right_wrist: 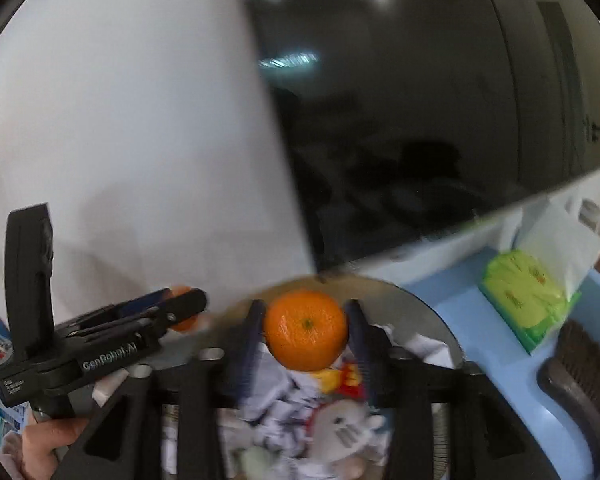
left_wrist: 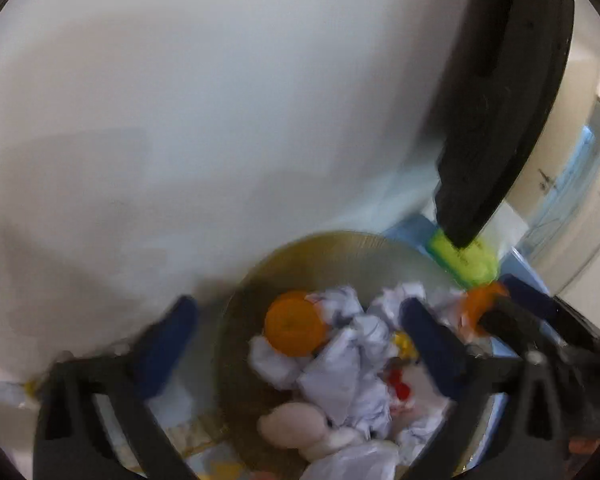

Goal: Organize objects
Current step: 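Carry both tangerines to the gold bowl and open both tools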

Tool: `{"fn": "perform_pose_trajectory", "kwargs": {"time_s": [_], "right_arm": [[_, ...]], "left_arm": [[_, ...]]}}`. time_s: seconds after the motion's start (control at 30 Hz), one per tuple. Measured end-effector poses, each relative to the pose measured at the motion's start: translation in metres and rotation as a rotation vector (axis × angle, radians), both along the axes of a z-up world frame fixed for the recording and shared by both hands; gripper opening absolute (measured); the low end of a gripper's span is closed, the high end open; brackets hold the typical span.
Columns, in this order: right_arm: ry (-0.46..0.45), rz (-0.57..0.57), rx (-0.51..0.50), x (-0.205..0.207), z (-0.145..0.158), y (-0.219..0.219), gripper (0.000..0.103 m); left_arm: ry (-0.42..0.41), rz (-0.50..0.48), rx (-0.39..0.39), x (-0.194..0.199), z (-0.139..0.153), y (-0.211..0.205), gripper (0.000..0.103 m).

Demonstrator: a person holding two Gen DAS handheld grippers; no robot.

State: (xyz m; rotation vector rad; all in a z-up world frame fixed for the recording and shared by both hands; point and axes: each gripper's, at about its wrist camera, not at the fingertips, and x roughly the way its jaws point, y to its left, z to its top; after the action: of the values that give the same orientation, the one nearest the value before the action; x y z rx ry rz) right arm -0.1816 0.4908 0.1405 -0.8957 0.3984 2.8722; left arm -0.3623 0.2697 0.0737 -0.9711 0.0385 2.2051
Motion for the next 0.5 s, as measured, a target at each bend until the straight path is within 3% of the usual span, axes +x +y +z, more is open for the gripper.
{"fn": "perform_pose_trajectory", "kwargs": {"time_s": [0.03, 0.23, 0.5], "right_arm": [[-0.046, -0.03, -0.001, -0.005, -0.006, 0.007, 0.103], [-0.013, -0.046, -0.086, 0.004, -0.006, 0.03, 0.103], [0.005, 0.019, -0.052, 0.016, 0.007, -0.019, 0.103]], "left_arm": [[0.022, 0.018, 0.003, 0.001, 0.001, 0.0, 0.103], [0.063, 0.068, -0.057, 0.005, 0.01, -0.011, 0.102], [0.157, 0.131, -0.155, 0.038, 0.028, -0.057, 0.102]]}}
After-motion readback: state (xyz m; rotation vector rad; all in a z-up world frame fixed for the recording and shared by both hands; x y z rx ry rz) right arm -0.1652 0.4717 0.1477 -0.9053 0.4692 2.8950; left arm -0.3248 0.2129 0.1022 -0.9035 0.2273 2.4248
